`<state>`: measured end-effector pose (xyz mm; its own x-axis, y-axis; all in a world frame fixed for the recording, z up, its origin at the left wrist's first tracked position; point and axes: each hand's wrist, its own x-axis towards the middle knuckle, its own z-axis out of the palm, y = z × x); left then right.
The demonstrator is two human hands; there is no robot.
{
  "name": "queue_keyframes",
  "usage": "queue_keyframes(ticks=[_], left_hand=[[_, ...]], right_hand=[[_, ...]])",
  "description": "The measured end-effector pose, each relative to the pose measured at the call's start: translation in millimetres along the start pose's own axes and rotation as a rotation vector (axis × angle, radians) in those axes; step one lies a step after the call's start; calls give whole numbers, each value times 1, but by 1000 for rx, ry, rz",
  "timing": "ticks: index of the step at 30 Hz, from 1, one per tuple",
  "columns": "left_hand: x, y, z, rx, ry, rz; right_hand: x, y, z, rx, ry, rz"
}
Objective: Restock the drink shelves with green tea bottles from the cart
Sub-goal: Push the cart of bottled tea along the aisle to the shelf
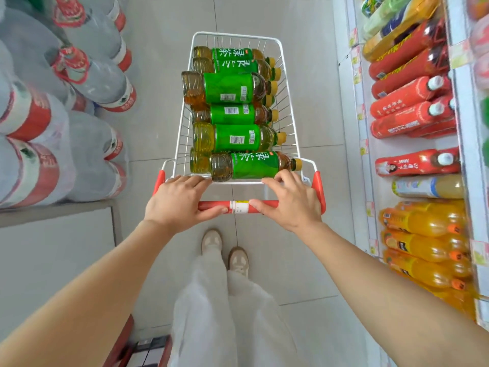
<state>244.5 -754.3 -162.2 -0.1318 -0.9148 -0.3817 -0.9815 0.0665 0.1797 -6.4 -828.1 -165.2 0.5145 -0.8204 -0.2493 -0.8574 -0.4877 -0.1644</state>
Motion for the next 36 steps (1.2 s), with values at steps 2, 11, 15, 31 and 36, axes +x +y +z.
queue_keyframes(ticks=[2, 11, 15, 31, 36], left_hand=[[29, -11, -12, -14, -14, 1], [153, -58, -73, -75, -21, 46], [207, -76, -99, -73, -9, 64], [414, -141, -199, -19, 2, 97], [476, -159, -228, -16, 13, 120]], right_hand=[[30, 8, -10, -7, -9, 4], [157, 43, -51, -49, -30, 48], [212, 60, -68, -33, -35, 59], [418, 127, -133, -30, 19, 57], [479, 147, -154, -33, -5, 79]])
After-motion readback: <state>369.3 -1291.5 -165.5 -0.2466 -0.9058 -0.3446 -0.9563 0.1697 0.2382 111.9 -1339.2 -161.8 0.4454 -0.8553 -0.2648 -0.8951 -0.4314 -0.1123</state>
